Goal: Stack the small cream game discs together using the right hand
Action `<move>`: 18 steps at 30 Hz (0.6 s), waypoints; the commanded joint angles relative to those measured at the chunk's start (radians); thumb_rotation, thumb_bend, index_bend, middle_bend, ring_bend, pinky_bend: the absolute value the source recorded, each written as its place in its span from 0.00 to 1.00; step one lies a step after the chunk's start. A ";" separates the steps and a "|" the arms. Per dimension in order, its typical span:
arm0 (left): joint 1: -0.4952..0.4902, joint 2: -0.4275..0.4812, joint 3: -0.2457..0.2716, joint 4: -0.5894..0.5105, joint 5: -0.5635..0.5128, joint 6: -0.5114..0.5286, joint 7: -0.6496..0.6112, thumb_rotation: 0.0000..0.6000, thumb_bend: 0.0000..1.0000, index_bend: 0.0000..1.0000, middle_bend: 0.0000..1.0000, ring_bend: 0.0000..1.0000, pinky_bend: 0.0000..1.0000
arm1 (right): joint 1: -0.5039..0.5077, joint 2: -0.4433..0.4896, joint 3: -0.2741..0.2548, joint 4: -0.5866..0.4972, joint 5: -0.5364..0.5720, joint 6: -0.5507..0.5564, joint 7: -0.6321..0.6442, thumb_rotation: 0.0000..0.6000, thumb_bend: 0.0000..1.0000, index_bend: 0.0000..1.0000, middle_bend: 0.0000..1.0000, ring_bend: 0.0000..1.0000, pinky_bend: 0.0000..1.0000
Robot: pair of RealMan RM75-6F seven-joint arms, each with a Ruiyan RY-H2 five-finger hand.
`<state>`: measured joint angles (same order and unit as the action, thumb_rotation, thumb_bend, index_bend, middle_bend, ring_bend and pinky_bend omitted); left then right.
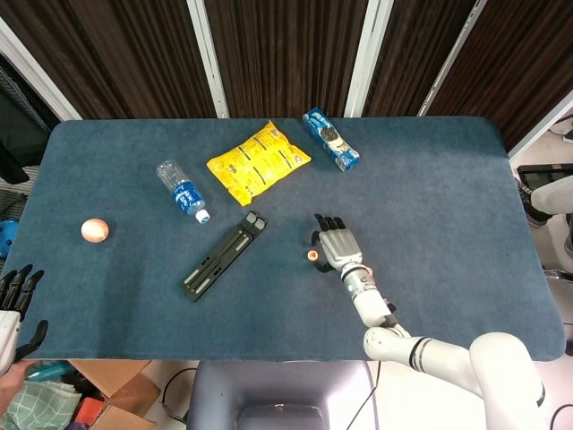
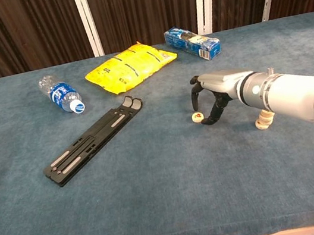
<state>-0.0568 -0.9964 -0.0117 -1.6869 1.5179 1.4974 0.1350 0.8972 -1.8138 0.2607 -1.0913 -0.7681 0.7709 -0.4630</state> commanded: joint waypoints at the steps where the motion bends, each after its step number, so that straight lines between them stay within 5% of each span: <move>1: 0.000 0.000 0.000 0.000 0.000 0.001 0.000 1.00 0.43 0.01 0.00 0.00 0.13 | 0.012 -0.007 0.009 0.018 0.004 -0.020 0.014 1.00 0.44 0.52 0.00 0.00 0.00; 18: 0.003 0.003 0.001 -0.001 0.008 0.008 -0.007 1.00 0.43 0.01 0.00 0.00 0.13 | 0.012 -0.017 -0.010 0.019 -0.011 -0.012 0.027 1.00 0.44 0.60 0.02 0.00 0.00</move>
<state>-0.0536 -0.9931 -0.0109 -1.6875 1.5254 1.5057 0.1285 0.9085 -1.8307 0.2505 -1.0725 -0.7792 0.7585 -0.4359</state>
